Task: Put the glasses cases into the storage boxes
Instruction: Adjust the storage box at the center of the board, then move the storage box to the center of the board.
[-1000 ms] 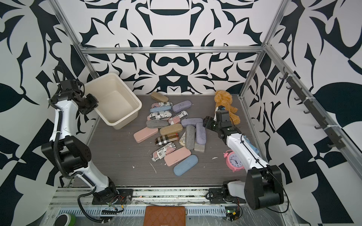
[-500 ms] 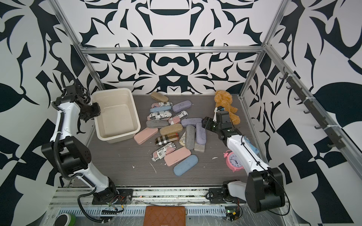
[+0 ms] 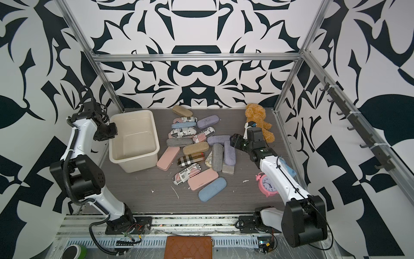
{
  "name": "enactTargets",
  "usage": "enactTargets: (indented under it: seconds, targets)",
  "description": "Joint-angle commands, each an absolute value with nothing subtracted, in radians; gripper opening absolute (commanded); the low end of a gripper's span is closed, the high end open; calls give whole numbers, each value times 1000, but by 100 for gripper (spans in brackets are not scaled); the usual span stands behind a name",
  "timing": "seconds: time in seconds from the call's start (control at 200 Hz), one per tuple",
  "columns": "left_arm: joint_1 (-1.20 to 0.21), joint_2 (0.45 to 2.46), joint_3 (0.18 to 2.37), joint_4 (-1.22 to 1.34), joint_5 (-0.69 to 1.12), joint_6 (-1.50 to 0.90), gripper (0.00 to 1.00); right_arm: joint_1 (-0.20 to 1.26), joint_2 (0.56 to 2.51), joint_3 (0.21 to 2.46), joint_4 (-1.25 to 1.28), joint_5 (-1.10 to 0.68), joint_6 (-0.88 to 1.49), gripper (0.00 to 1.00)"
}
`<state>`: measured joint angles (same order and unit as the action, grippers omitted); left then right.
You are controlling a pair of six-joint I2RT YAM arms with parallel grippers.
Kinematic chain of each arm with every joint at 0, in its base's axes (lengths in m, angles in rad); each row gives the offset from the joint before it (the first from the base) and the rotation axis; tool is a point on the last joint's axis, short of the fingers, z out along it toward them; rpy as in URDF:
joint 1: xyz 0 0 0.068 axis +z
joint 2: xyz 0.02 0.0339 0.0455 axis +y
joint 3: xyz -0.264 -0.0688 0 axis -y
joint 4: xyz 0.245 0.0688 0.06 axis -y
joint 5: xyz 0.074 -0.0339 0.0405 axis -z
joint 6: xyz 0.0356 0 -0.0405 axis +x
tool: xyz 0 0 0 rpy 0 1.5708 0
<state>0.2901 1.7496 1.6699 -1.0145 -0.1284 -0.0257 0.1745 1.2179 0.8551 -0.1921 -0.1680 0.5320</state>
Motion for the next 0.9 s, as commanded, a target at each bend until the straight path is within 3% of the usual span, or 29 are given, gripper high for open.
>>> enactTargets:
  seconds: [0.0, 0.03, 0.065, 0.115, 0.165, 0.33, 0.475, 0.55, 0.61, 0.74, 0.9]
  targets:
    - [290, 1758, 1716, -1038, -182, -56, 35, 179, 1199, 856, -180, -151, 523, 75]
    - [290, 1758, 1731, -1045, -195, -61, 48, 179, 1202, 856, -178, -150, 522, 75]
    - [290, 1758, 1754, -1057, -210, -68, 57, 179, 1207, 857, -177, -153, 521, 76]
    - [290, 1741, 1778, -1054, -250, -80, 90, 182, 1215, 857, -178, -155, 517, 77]
    - [290, 1715, 1804, -1048, -280, -102, 100, 183, 1221, 862, -179, -155, 516, 77]
    - [227, 1545, 1831, -975, -103, -232, 99, 191, 1233, 862, -179, -136, 508, 77]
    - [239, 1306, 1413, -409, 317, -443, 100, 198, 1250, 866, -182, -132, 504, 77]
    - [215, 1367, 1433, -445, 399, -495, 73, 202, 1252, 870, -189, -120, 496, 76]
    - [99, 1440, 1527, -603, 299, -425, 65, 203, 1252, 869, -187, -113, 494, 76]
    - [-169, 1556, 1649, -793, -9, -314, 73, 209, 1258, 873, -193, -106, 491, 77]
    - [-224, 1686, 1710, -963, -144, -339, 64, 218, 1250, 871, -195, -100, 489, 77]
